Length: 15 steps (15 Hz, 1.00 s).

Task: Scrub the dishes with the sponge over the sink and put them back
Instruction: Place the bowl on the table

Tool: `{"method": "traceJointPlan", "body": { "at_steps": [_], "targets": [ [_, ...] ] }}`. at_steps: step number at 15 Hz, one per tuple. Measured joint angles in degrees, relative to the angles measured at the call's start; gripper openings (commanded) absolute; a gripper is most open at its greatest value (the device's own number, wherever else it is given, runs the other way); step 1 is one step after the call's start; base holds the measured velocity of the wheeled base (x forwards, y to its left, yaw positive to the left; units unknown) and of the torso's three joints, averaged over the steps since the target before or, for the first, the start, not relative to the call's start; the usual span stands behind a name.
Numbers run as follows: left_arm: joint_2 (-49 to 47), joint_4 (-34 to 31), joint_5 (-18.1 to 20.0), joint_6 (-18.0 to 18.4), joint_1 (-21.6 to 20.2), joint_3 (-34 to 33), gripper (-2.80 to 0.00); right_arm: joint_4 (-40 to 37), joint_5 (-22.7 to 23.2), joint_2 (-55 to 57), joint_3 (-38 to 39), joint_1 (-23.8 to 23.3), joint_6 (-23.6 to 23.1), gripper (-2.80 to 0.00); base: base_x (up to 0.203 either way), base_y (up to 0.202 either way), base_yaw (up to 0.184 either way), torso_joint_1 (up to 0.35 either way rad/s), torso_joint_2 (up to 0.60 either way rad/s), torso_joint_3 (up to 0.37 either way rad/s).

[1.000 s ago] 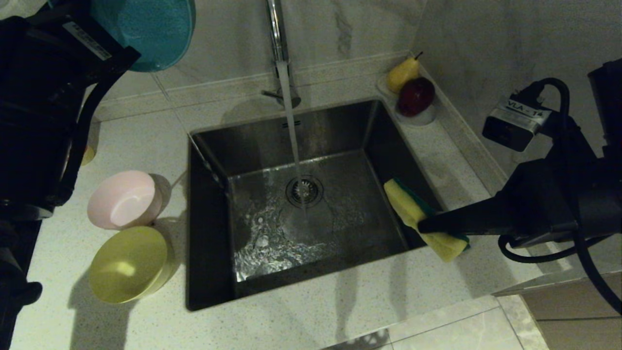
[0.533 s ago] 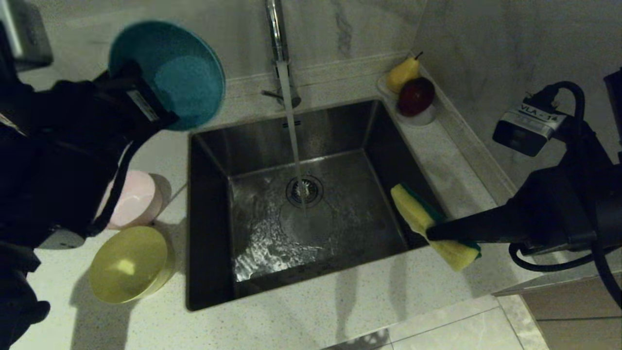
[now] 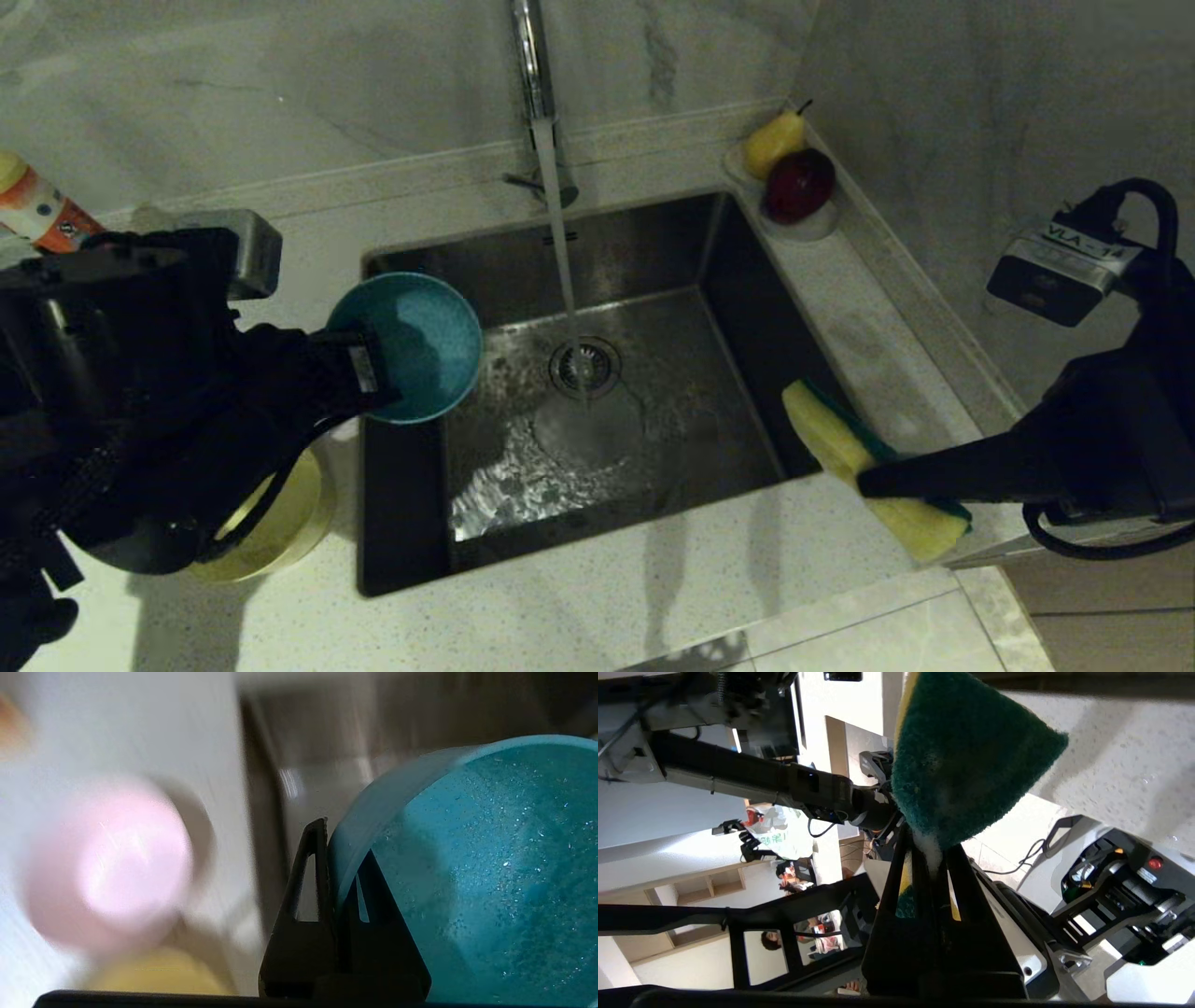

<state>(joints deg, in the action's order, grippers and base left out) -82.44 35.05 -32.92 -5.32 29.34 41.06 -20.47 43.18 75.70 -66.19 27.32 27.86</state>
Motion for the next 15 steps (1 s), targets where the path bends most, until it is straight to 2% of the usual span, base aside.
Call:
{"method": "traceJointPlan", "body": {
  "at_steps": [4,7,9,10,12,15],
  "targets": [
    [5.0,-25.9,8.9,-16.0,-2.9,9.9,-2.80,0.1,0.0,-1.1,2.1,-0.5,-0.1,-2.80,0.000,0.000,0.000,0.000,0.00,0.000],
    [9.0,-42.1,10.5,-23.4,-7.0,19.1,-2.80,0.0,0.1,-1.9,3.2,-0.5,-0.1,-2.80,0.000,0.000,0.000,0.000,0.00,0.000],
    [11.0,-50.0,10.6,-25.5,-11.6,22.5,-2.80,0.3,0.1,-2.1,4.1,-0.5,-0.1,-2.80,0.000,0.000,0.000,0.000,0.00,0.000],
    [11.8,-52.1,10.7,-25.8,-14.4,23.2,-2.80,0.4,0.1,-2.0,4.6,-0.5,-0.2,-2.80,0.000,0.000,0.000,0.000,0.00,0.000],
    [12.8,-52.9,10.7,-26.2,-19.6,24.0,-2.80,0.7,0.0,-1.9,5.5,-0.5,-0.3,-2.80,0.000,0.000,0.000,0.000,0.00,0.000],
    [12.8,-53.1,10.7,-27.4,-30.0,24.9,-2.80,0.7,0.1,-1.4,6.2,-0.6,-0.5,-2.80,0.000,0.000,0.000,0.000,0.00,0.000]
  ]
}}
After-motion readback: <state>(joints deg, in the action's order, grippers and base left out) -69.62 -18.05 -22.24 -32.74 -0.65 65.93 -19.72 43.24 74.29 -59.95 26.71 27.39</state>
